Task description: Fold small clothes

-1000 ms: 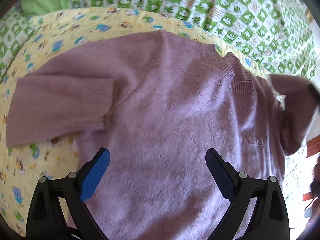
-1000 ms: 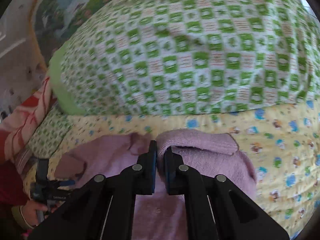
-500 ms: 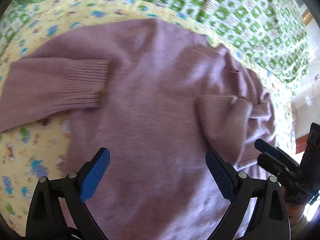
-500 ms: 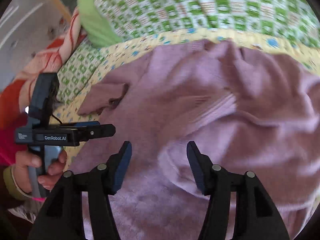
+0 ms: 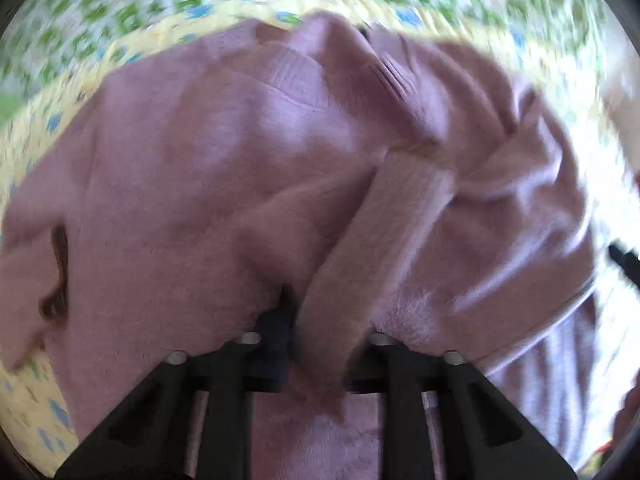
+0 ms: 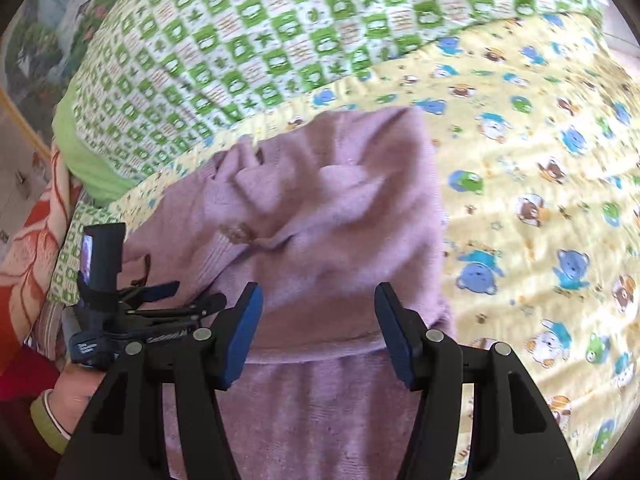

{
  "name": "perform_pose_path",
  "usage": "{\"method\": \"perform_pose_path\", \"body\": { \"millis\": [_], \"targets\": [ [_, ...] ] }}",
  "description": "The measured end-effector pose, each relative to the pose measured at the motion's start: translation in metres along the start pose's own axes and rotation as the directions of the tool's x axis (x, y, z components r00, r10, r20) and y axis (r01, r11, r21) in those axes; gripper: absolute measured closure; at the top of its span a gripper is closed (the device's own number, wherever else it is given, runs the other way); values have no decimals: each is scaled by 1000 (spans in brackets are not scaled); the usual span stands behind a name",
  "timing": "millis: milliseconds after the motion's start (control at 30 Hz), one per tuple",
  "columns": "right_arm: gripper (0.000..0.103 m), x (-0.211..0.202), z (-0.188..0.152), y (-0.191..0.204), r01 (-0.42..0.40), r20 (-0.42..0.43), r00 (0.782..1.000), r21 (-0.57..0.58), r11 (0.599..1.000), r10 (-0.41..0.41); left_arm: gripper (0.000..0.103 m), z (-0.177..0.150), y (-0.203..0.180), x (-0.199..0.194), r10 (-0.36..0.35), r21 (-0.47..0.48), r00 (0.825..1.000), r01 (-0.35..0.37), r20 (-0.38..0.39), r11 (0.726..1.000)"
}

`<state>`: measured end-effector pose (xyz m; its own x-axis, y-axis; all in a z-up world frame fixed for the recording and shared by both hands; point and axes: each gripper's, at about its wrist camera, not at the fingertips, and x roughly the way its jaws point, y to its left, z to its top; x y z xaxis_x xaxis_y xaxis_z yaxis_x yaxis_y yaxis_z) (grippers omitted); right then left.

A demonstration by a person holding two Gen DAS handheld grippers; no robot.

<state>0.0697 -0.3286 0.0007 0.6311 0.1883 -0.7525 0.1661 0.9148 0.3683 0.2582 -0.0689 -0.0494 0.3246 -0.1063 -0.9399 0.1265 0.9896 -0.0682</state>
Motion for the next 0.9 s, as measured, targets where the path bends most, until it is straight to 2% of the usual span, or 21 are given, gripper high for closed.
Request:
{"method": "perform_pose_path", "body": {
  "millis": [67,100,133,167,200,233,300,333,367,433,500,567,600,633,667,700,767,800,833,867,900],
  "targets": [
    [44,-4,1,-5,4,14,1000,12,1000,-5,87,-4,24,-31,-67,-49,989,74,132,996],
    [44,-6,2,-7,7,23,1000,14,1000,-8,86,-7,33,-39,-78,-68,984,90,160,994],
    [44,-8,3,-9,11,31,999,16,1000,-12,80,-12,48,-44,-82,-102,981,101,175,990],
    [44,-9,4,-10,14,36,999,21,1000,-14,76,-17,61,-42,-91,-138,982,114,165,984],
    [44,-7,4,-9,14,38,999,27,1000,-15,61,-24,79,-32,-105,-188,986,129,131,974],
    [44,-7,3,-10,14,37,999,31,999,-16,54,-30,87,-24,-115,-226,988,135,99,965],
    [44,-5,2,-11,22,32,999,33,999,-23,54,-43,108,-11,-157,-325,986,167,57,931],
    [44,-3,2,-10,25,28,999,34,999,-26,52,-45,117,-9,-199,-368,977,211,71,906],
    [44,-2,2,-11,27,26,999,36,999,-28,48,-45,119,-9,-219,-382,972,234,84,894],
    [44,-2,3,-11,35,29,999,31,999,-36,27,-38,119,-8,-228,-390,970,244,88,888],
    [44,-3,5,-14,51,34,998,32,998,-52,23,-30,111,-6,-202,-378,976,217,79,900],
    [44,-2,9,-19,63,39,997,45,997,-65,25,-26,109,-5,-174,-367,981,194,88,910],
    [44,-2,12,-22,72,42,996,55,996,-74,35,-24,105,-7,-173,-352,978,204,116,914],
    [44,-3,14,-25,77,48,996,65,995,-80,73,-23,107,-9,-191,-334,972,226,134,915],
    [44,-4,16,-29,81,55,995,74,994,-86,92,-19,107,-9,-229,-311,965,260,131,914],
    [44,-5,18,-31,88,58,994,79,993,-93,91,-14,101,-14,-244,-295,960,274,134,915],
    [44,-7,23,-35,103,65,992,82,991,-108,91,-7,95,-46,-255,-241,939,309,232,920],
    [44,-8,25,-37,108,70,991,84,991,-114,92,-5,95,-66,-266,-220,921,333,285,917],
    [44,-8,27,-39,114,75,990,85,990,-120,92,-4,98,-90,-279,-198,892,363,357,910],
    [43,-9,30,-41,121,80,989,88,989,-128,92,-3,101,-100,-271,-189,882,364,386,912],
    [43,-9,32,-43,125,84,987,93,988,-133,92,-4,107,-108,-240,-181,881,336,408,924]
  ]
}}
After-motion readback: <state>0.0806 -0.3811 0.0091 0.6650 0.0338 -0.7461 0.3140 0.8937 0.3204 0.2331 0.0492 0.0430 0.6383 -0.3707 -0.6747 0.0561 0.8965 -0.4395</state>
